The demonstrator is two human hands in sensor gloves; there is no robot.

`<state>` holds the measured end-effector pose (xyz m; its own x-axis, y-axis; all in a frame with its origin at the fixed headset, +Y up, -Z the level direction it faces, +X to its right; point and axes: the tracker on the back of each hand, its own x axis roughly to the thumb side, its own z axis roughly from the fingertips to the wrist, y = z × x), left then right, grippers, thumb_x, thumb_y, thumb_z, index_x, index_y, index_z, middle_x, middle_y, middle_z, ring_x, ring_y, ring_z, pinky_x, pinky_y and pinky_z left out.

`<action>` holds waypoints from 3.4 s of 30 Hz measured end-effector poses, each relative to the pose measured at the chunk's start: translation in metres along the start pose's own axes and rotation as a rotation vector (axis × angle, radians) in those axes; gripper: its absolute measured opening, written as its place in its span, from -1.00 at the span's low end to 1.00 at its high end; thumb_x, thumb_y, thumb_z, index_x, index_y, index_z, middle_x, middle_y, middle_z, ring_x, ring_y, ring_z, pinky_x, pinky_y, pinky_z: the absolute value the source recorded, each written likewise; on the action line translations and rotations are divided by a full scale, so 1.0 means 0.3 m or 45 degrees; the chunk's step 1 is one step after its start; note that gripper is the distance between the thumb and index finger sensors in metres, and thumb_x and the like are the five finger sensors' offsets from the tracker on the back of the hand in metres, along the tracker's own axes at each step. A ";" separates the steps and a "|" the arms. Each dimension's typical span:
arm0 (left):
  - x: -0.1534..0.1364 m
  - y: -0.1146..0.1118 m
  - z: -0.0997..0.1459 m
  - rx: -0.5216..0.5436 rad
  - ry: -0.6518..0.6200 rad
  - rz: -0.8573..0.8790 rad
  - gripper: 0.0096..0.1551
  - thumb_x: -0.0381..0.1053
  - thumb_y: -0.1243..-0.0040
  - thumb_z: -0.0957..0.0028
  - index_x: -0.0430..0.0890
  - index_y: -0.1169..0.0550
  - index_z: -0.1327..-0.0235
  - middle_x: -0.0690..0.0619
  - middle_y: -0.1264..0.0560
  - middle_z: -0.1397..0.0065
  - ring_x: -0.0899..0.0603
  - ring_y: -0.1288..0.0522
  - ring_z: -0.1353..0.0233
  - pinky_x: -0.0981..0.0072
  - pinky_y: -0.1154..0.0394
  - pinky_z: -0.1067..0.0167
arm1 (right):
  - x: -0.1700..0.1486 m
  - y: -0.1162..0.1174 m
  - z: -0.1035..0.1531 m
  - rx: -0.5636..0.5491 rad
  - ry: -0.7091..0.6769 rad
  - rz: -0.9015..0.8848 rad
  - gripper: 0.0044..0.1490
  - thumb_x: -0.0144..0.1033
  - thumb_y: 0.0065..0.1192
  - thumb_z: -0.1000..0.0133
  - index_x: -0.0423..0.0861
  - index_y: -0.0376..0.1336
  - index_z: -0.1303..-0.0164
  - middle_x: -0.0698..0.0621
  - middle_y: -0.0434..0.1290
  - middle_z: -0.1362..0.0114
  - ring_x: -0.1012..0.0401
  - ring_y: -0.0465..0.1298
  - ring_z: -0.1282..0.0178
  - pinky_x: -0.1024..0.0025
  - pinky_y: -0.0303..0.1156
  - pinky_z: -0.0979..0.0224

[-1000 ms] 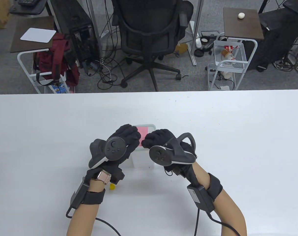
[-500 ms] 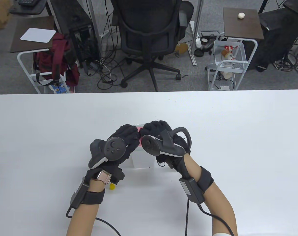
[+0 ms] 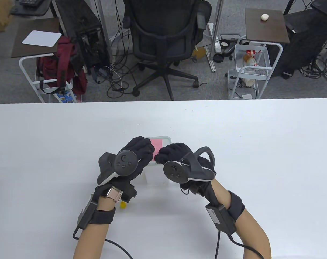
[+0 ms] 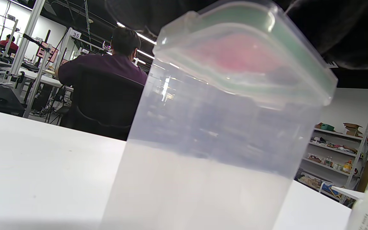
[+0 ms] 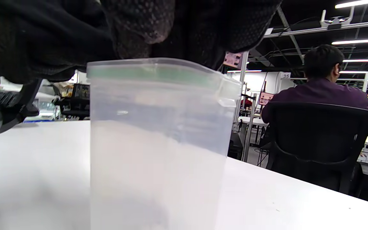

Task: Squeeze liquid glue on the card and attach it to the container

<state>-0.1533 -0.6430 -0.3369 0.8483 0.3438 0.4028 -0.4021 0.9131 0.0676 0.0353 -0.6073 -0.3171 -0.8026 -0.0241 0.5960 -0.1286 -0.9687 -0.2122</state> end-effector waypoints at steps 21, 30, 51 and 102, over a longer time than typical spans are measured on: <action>0.000 -0.003 0.000 0.003 0.005 0.002 -0.56 0.21 -0.10 -0.10 0.19 -0.52 -0.22 0.28 -0.41 -0.57 0.01 -0.29 -0.70 0.17 -0.29 -0.64 | 0.043 0.005 0.021 -0.025 -0.012 0.153 -0.52 -0.34 0.09 -0.16 0.15 0.33 -0.30 0.18 0.44 -0.49 0.13 0.49 -0.48 0.17 0.38 -0.64; -0.005 -0.008 0.004 0.011 0.017 0.025 -0.56 0.22 -0.08 -0.11 0.20 -0.51 -0.24 0.29 -0.40 -0.58 0.02 -0.28 -0.71 0.18 -0.28 -0.64 | -0.040 -0.015 0.176 -0.234 0.074 -0.182 -0.51 -0.27 0.08 -0.17 0.19 0.30 -0.32 0.19 0.43 -0.50 0.16 0.51 -0.47 0.19 0.41 -0.60; 0.010 0.042 0.179 0.447 0.007 0.308 -0.48 0.18 -0.03 -0.18 0.09 -0.45 -0.39 0.06 -0.40 -0.57 -0.19 -0.31 -0.62 0.00 -0.24 -0.55 | -0.298 0.181 0.716 -0.367 0.630 -0.957 -0.54 -0.13 0.09 -0.18 0.12 0.33 -0.28 0.11 0.47 -0.39 0.11 0.54 -0.31 0.14 0.44 -0.47; -0.145 -0.215 0.475 0.080 0.504 0.033 -0.42 0.13 -0.22 -0.09 -0.03 -0.53 -0.35 -0.06 -0.58 -0.39 -0.28 -0.55 -0.39 -0.07 -0.47 -0.32 | -0.160 0.324 0.586 -0.137 0.671 -0.842 -0.29 -0.04 0.15 -0.16 -0.01 0.09 -0.49 -0.05 0.33 -0.53 -0.01 0.48 -0.37 0.17 0.46 -0.38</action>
<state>-0.2133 -0.7480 -0.2288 0.8999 0.4354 0.0230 -0.4348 0.8922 0.1224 0.1638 -0.7436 -0.2302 -0.7058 0.6822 0.1910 -0.6996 -0.7136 -0.0361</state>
